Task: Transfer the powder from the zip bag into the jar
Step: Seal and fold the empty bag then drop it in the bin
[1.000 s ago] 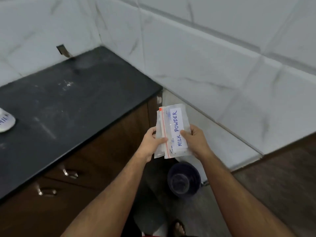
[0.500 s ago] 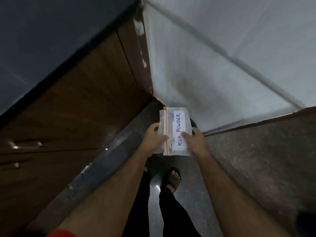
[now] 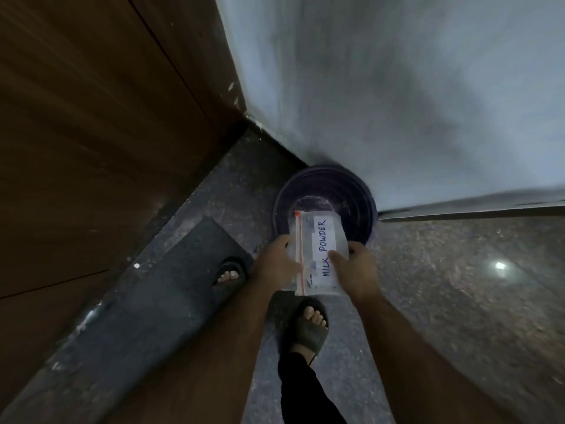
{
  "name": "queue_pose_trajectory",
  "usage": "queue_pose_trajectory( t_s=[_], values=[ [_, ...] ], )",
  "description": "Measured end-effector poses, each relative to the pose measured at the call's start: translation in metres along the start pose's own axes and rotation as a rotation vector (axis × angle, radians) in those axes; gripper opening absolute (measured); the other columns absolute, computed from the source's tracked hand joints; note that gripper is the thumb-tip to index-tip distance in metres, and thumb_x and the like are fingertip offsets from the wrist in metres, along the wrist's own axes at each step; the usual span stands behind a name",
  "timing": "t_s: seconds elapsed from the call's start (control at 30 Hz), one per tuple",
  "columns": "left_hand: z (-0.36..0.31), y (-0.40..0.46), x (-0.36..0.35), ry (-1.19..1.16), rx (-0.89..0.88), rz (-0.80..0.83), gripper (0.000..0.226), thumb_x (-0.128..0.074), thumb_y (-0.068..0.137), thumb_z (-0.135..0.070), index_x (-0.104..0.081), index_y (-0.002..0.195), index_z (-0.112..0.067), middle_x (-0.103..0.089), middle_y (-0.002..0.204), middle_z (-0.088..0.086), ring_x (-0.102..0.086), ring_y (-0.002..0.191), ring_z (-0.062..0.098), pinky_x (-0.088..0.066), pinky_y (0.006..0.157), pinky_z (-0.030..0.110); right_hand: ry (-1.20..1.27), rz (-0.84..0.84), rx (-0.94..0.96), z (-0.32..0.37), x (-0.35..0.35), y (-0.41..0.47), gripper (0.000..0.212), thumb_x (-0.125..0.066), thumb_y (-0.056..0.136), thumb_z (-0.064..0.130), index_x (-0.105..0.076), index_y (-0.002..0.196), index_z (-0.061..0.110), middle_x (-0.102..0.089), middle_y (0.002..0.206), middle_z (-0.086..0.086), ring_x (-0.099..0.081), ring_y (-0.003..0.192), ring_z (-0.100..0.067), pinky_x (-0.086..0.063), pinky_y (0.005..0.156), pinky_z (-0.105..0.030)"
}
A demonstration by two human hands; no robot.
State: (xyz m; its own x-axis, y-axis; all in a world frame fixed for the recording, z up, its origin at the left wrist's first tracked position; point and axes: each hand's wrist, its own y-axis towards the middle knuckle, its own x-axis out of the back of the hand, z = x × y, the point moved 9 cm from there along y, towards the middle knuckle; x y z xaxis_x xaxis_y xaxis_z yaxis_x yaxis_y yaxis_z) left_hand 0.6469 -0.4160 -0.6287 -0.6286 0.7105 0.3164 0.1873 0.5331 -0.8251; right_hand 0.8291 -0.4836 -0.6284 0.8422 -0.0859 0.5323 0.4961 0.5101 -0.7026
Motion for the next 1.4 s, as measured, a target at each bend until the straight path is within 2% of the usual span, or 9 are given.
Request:
queue_pose_trajectory(
  t_s=[0.13,0.3,0.47,0.6,0.7,0.9,1.17,1.3,1.4],
  values=[
    [-0.004,0.062,-0.014,0.141,-0.071,0.007,0.048,-0.068,0.088,-0.011,-0.052,0.133,-0.015,-0.06,0.13,0.009,-0.056,0.118,0.026,-0.045,0.089,0.028,-0.063,-0.034,0.024,-0.011,-0.02,0.062,0.034,-0.065,0.092,0.027,-0.06,0.121,0.01,-0.07,0.106,-0.005,-0.06,0.075,-0.012,-0.047,0.064,-0.025],
    [-0.018,0.116,-0.043,0.367,-0.184,0.054,0.035,-0.063,0.093,-0.009,-0.059,0.127,-0.001,-0.062,0.126,0.02,-0.059,0.116,0.034,-0.049,0.099,0.045,-0.18,-0.06,0.043,-0.021,-0.035,0.125,0.043,-0.064,0.094,0.024,-0.053,0.13,0.001,-0.066,0.121,-0.019,-0.063,0.105,-0.037,-0.048,0.077,-0.034],
    [-0.019,0.132,-0.061,0.632,-0.274,0.013,0.023,-0.052,0.098,-0.006,-0.064,0.117,-0.001,-0.062,0.12,0.018,-0.06,0.11,0.032,-0.051,0.093,0.039,-0.318,-0.011,0.081,-0.029,-0.058,0.138,0.052,-0.062,0.096,0.019,-0.044,0.141,0.001,-0.053,0.135,-0.026,-0.055,0.118,-0.043,-0.049,0.095,-0.045],
    [-0.018,0.114,-0.06,0.616,-0.311,0.038,0.017,-0.052,0.097,-0.003,-0.067,0.106,-0.001,-0.061,0.114,0.018,-0.06,0.103,0.029,-0.05,0.089,0.04,-0.418,0.044,0.174,-0.022,-0.061,0.115,0.047,-0.062,0.094,0.011,-0.05,0.137,-0.002,-0.055,0.132,-0.025,-0.053,0.12,-0.042,-0.045,0.1,-0.048],
    [-0.026,0.079,-0.04,0.558,-0.33,0.015,0.018,-0.057,0.095,-0.01,-0.066,0.108,-0.001,-0.06,0.12,0.019,-0.06,0.108,0.033,-0.052,0.088,0.044,-0.454,0.056,0.223,-0.005,-0.044,0.084,0.041,-0.063,0.093,0.011,-0.055,0.13,-0.004,-0.056,0.131,-0.024,-0.051,0.122,-0.039,-0.044,0.102,-0.045],
    [-0.056,-0.02,0.035,0.519,-0.294,-0.033,0.051,-0.059,0.097,-0.027,-0.047,0.145,-0.018,-0.035,0.158,0.012,-0.039,0.141,0.03,-0.038,0.113,0.043,-0.592,0.133,0.356,0.064,0.008,-0.001,0.045,-0.063,0.094,0.027,-0.059,0.13,0.001,-0.058,0.131,-0.02,-0.048,0.125,-0.037,-0.041,0.104,-0.045],
    [-0.126,-0.23,0.166,0.618,-0.278,-0.22,0.067,-0.055,0.097,-0.042,-0.028,0.156,-0.024,-0.023,0.164,0.008,-0.026,0.149,0.025,-0.028,0.118,0.044,-0.743,0.176,0.584,0.213,0.088,-0.175,0.061,-0.054,0.096,0.051,-0.05,0.143,0.011,-0.048,0.149,-0.015,-0.036,0.142,-0.034,-0.036,0.112,-0.046],
    [-0.141,-0.334,0.22,0.66,-0.302,-0.362,0.069,-0.051,0.098,-0.046,-0.024,0.157,-0.021,-0.022,0.164,0.009,-0.024,0.15,0.026,-0.024,0.12,0.043,-0.772,0.126,0.767,0.285,0.113,-0.267,0.065,-0.047,0.096,0.059,-0.046,0.145,0.016,-0.049,0.146,-0.012,-0.039,0.137,-0.034,-0.041,0.107,-0.047],
    [-0.136,-0.391,0.256,0.633,-0.293,-0.466,0.069,-0.05,0.098,-0.047,-0.022,0.157,-0.023,-0.018,0.165,0.008,-0.015,0.153,0.023,-0.017,0.123,0.045,-0.82,0.089,0.904,0.334,0.115,-0.324,0.068,-0.046,0.096,0.06,-0.043,0.149,0.016,-0.045,0.15,-0.014,-0.035,0.14,-0.035,-0.034,0.113,-0.047]
  ],
)
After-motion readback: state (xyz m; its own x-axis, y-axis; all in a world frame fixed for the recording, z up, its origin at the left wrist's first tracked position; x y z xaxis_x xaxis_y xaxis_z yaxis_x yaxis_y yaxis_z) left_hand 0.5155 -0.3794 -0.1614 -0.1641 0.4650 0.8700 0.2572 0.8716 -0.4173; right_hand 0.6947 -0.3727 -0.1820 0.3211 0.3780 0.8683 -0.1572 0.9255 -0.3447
